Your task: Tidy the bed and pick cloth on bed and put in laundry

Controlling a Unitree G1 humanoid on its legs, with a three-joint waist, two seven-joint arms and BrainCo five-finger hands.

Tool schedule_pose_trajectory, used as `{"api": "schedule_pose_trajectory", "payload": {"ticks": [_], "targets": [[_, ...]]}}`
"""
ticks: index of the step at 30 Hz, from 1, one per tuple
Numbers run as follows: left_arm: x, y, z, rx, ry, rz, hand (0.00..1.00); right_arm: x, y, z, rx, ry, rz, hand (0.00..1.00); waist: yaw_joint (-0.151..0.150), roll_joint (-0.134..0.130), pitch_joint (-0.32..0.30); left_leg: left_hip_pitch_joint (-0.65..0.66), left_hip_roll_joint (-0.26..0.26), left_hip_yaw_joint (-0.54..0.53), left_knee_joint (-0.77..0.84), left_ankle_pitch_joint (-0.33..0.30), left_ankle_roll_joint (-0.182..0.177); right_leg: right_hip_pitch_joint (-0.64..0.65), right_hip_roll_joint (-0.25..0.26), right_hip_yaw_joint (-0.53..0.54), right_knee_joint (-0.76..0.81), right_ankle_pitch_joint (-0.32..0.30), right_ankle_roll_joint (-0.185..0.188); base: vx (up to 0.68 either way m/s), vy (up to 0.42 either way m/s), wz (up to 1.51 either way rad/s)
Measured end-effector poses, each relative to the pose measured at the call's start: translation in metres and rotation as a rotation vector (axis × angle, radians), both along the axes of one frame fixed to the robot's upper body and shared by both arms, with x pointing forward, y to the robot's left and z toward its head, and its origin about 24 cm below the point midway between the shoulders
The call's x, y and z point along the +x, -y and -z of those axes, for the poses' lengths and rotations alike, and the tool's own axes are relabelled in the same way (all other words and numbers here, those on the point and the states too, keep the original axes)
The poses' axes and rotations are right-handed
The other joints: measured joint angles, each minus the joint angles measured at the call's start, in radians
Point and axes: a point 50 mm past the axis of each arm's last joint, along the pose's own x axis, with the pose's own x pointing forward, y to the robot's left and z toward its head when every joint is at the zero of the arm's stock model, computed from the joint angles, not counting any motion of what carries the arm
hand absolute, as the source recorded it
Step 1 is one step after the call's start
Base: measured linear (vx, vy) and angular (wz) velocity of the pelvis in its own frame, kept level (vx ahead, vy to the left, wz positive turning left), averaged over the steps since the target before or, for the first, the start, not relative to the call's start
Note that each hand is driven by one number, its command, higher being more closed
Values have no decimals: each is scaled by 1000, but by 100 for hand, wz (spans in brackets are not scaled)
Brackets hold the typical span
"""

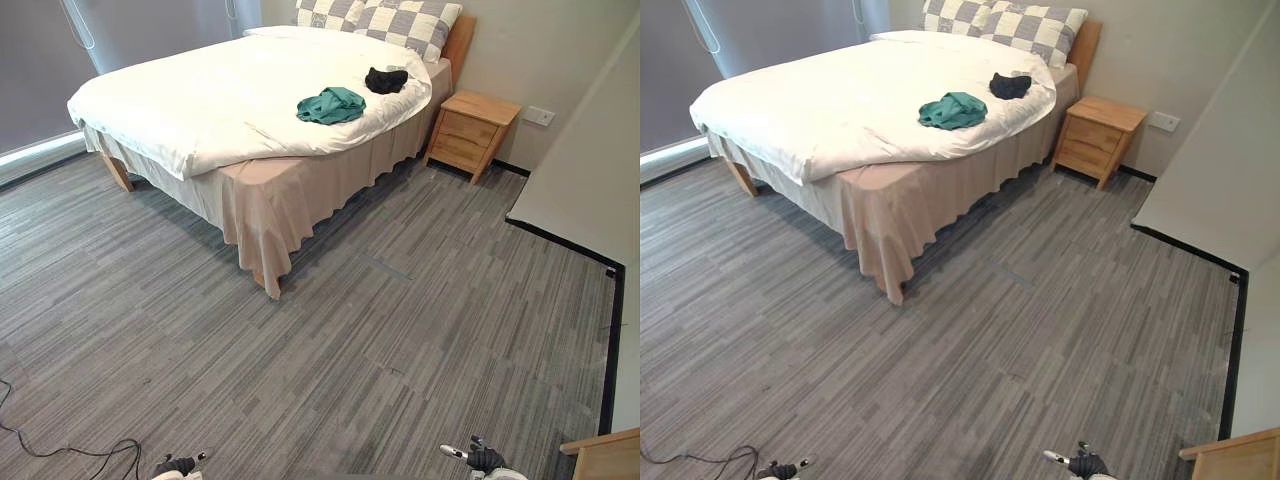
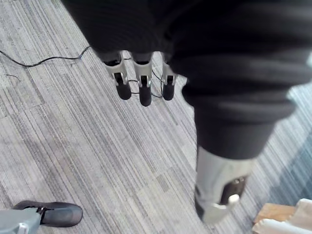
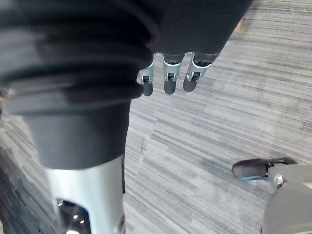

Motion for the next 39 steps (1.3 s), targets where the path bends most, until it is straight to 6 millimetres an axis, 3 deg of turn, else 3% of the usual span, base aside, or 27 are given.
{"api": "schedule_pose_trajectory", "payload": {"ticks": [25,33,35,37,38,39], "targets": [[-1,7,2,-85,105,-78,0,-3,-2,2,8,-18,20,0,-4,-1,-6,-2,0,-12,-2,0,0,0,-1,-22,1,-5,1,-14,-20,1],[-16,18,8,-112,73,-88,0,-13,-10,8,37,-58,34,0,-4,1,-6,-4,0,0,-2,0,0,-18,-2,-12,28,-17,1,-9,-7,-4],[-17,18,9,-111,69,-89,0,-13,-11,8,44,-50,50,0,0,-7,2,-30,-2,17,29,-30,-4,-82,-18,-14,144,-78,4,-38,-15,-4],[-13,18,8,-108,78,-81,0,-11,-16,9,56,-45,57,0,0,-19,20,-77,2,57,111,-75,10,-151,-45,-21,279,-138,48,-64,-14,1],[-5,20,7,-111,91,-59,0,-11,-21,11,69,-43,60,0,8,-22,45,-92,9,76,157,-107,23,-223,-68,-44,428,-157,75,-71,-8,-27],[-5,19,7,-109,91,-59,0,-5,-28,12,89,-30,54,0,20,-22,70,-100,11,89,195,-131,24,-322,-101,-76,624,-149,58,-39,5,-31]]}}
